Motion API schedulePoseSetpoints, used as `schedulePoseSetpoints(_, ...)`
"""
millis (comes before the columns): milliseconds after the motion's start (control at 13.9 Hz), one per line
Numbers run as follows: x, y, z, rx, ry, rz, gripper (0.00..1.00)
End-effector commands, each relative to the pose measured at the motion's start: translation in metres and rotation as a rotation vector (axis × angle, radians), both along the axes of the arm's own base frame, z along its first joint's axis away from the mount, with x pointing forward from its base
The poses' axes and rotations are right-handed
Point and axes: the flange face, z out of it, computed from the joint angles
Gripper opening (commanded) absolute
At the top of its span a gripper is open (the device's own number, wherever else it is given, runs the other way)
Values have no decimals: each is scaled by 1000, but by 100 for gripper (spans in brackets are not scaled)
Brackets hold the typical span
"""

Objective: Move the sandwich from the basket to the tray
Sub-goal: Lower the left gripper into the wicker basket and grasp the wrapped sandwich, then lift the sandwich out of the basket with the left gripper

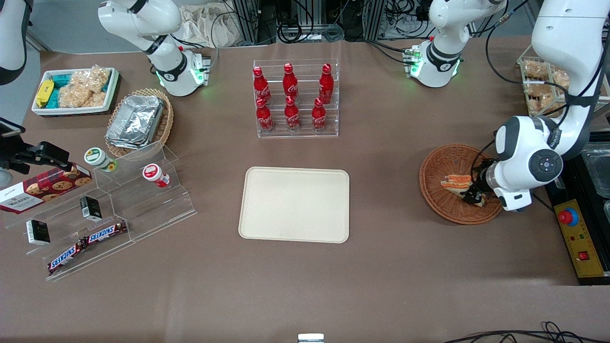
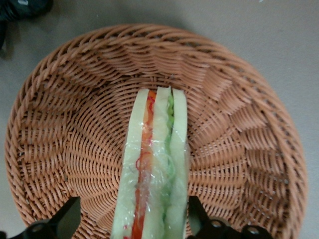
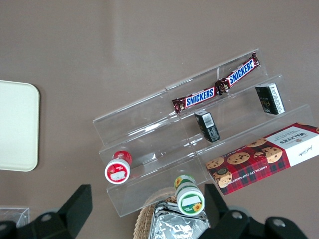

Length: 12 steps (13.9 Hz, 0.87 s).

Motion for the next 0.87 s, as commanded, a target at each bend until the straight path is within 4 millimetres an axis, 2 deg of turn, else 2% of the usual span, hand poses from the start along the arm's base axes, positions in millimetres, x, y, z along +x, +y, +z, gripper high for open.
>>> schedulePoseSetpoints(0,-2,3,-9,9,8,16,43)
schedulePoseSetpoints(72,-2,2,-6,11,8,14,11)
schedulePoseSetpoints(144,-1,-1,-1,16,13,7,0)
schedulePoseSetpoints(361,6,-8,40,44,40,-20,0)
schedulePoseSetpoints(577,15,-8,98,57,58,-100,0)
schedulePoseSetpoints(794,26,-21,154,23,65,-270,0)
